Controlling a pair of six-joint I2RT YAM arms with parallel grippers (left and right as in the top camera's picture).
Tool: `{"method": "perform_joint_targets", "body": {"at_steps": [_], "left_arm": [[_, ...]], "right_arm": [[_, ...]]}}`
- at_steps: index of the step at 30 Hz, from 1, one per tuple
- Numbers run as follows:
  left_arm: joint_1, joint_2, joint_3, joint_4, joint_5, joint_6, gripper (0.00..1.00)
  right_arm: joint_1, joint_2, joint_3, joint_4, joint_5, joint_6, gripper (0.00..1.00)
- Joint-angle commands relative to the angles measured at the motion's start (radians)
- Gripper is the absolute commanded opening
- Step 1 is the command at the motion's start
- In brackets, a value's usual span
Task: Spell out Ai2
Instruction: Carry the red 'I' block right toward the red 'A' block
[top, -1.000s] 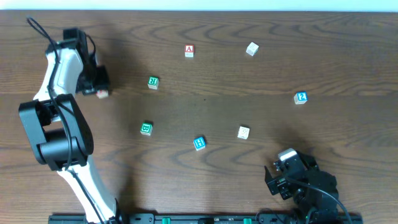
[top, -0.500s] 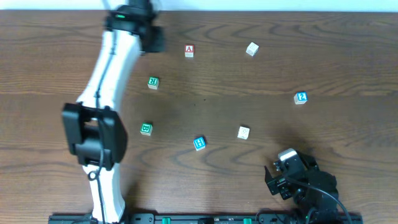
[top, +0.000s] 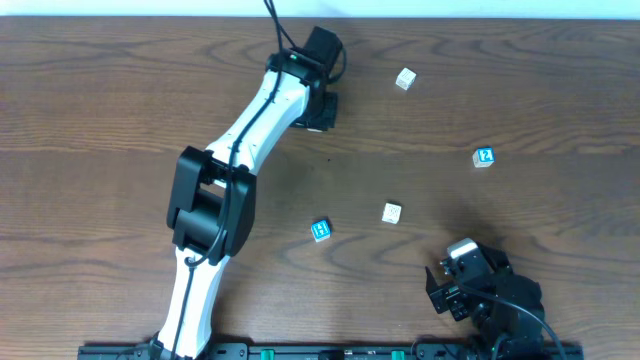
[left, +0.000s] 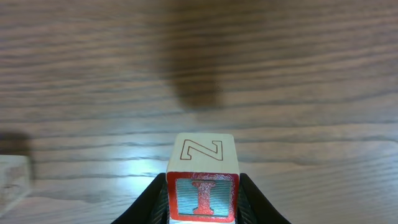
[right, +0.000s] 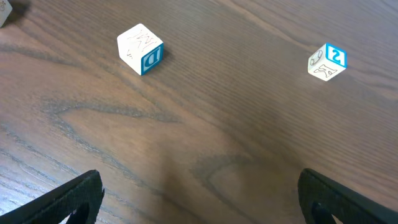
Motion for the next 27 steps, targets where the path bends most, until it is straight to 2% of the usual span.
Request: {"method": "perform_joint_targets", "body": {"at_steps": [1,5,11,16,27], "left_arm": [[-0.022,0.000,0.014,-0.004,0.034,-0.029,0.06],[-0.061,0.009,0.013,-0.024,0.029,-0.060,0.06],[-0.116,0.009,0.006,-0.060,-0.066,-0.080,0.06],[-0.128,0.009,-0.035,-0.056,-0.082,-0.126,0.06],[-0.147,0.008,-0.077,-0.037,-0.086,-0.129,0.06]], "right_arm": [[-0.008,-0.006,-0.012,-0.004,-0.008,-0.008,0.99],[-0.008,-0.006,-0.012,-0.004,-0.008,-0.008,0.99],[-0.008,-0.006,-0.012,-0.004,-0.008,-0.008,0.99],[-0.008,-0.006,-0.012,-0.004,-0.008,-0.008,0.99],[-0.008,-0.006,-0.012,-0.004,-0.008,-0.008,0.99]]}}
